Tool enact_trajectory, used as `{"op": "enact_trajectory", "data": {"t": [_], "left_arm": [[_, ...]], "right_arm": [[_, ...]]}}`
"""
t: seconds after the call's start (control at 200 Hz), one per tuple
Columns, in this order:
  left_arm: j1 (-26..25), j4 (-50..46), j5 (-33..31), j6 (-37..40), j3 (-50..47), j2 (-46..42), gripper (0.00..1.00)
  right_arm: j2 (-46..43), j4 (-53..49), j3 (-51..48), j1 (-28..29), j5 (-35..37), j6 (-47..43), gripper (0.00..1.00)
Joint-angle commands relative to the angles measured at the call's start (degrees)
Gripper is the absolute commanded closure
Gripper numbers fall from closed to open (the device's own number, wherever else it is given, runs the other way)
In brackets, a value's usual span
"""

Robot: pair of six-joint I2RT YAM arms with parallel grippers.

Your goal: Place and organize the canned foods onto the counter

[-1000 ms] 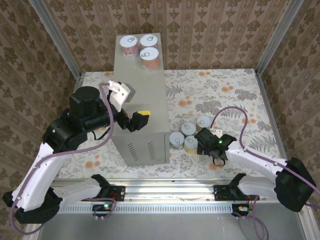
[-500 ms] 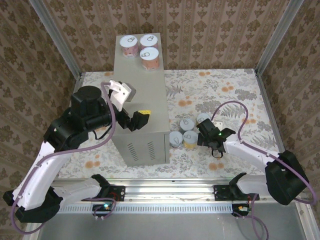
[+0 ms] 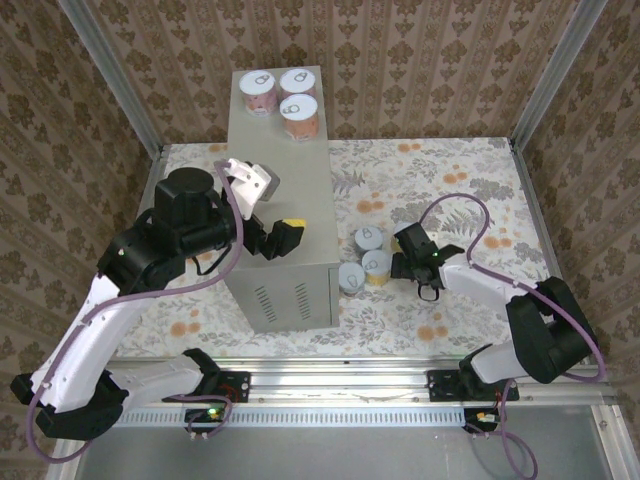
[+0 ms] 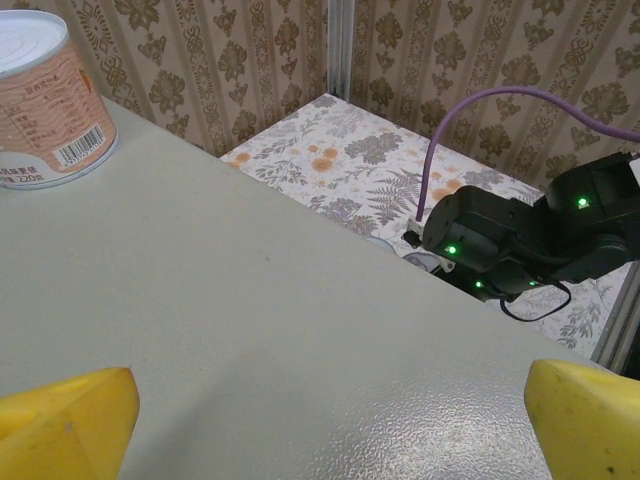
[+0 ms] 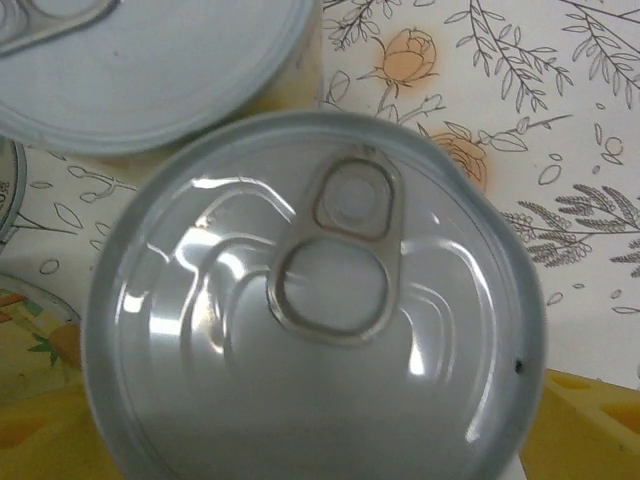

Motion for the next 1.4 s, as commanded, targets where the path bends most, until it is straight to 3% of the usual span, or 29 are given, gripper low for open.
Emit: {"op": "enact_trajectory", "data": {"t": [0.0, 0.37, 0.585, 1.025, 1.395], "left_arm": [[-0.35, -0.18, -0.58, 1.26, 1.33, 0.2, 0.0], [-0.39, 0.52, 0.44, 0.87, 1.73, 0.29, 0.0], [-0.5, 0.28, 0.73, 0.6, 1.76, -0.66, 0.0], [-2.04, -3.39, 5.67, 2.98, 2.57, -2.96, 0.0], [-9.2, -7.85, 0.24, 6.77, 5.6, -1.8, 0.0]], "right_arm": [[-0.32, 1.98, 2.39, 0.04, -1.79, -1.76, 0.15], [-7.99, -4.18, 5.67, 0.04, 0.1, -4.94, 0.29], [-14.93, -10.8, 10.48, 0.04, -2.0, -8.98, 0.31], [-22.12, -21.89, 30.52, 0.23, -28.42, -21.35, 0.31], [-18.89, -25.11, 46.96, 1.75, -47.85, -24.23, 0.3]]}}
